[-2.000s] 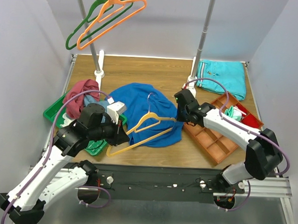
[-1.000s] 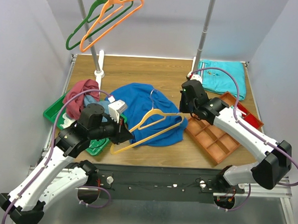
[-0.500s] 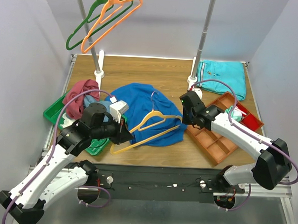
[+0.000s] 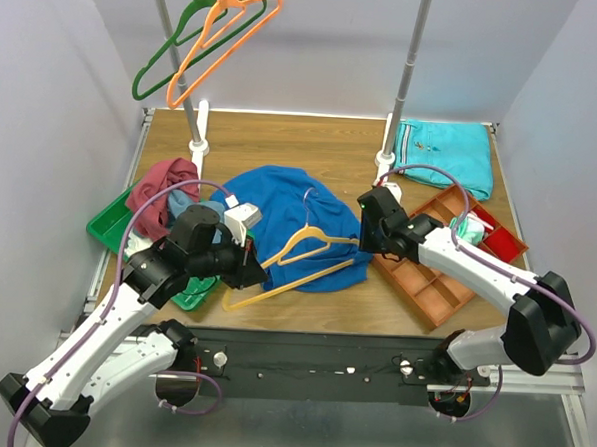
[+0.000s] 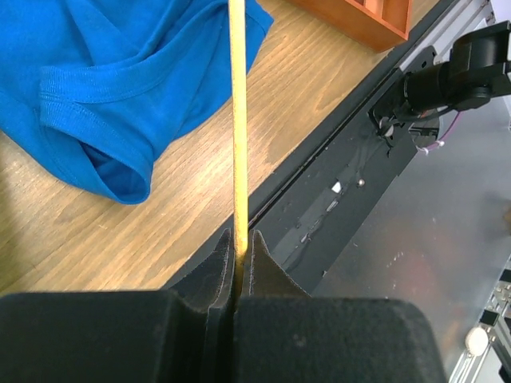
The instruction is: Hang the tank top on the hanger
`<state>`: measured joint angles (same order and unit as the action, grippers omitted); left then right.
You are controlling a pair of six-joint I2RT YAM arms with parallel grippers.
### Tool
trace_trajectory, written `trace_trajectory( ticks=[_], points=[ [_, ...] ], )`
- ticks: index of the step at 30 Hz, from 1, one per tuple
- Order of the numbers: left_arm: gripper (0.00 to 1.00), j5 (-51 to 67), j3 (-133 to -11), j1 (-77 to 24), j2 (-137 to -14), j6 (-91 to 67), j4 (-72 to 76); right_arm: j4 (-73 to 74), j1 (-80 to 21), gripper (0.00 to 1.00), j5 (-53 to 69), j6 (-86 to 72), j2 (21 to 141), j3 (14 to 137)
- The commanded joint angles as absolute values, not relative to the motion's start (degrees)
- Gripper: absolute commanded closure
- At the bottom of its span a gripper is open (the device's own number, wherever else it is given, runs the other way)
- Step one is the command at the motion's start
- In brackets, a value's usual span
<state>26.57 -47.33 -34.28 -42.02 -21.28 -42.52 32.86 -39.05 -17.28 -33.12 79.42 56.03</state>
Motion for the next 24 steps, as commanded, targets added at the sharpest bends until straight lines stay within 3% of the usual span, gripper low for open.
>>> trace_trajectory(
  ticks=[1, 15, 21, 24],
  points=[
    [1.00, 28.65, -47.72, -34.72, -42.19, -21.44, -41.49, 30.24, -39.29, 0.59, -16.96, -33.57, 81.38, 54.76],
    [1.00, 28.83, -48.87, -34.72, -41.84, -20.83, -43.42, 27.77, -39.29, 0.63, -20.21, -32.43, 85.69, 54.23],
    [1.00, 29.09, -49.22, -34.72, -41.75, -20.74, -43.51, 27.95, -39.29, 0.72, -22.76, -31.82, 86.13, 54.58],
    [1.00, 29.09, -49.22, -34.72, -41.66, -20.74, -43.51, 28.12, -39.29, 0.85, -23.37, -31.55, 86.57, 55.19]
  ],
)
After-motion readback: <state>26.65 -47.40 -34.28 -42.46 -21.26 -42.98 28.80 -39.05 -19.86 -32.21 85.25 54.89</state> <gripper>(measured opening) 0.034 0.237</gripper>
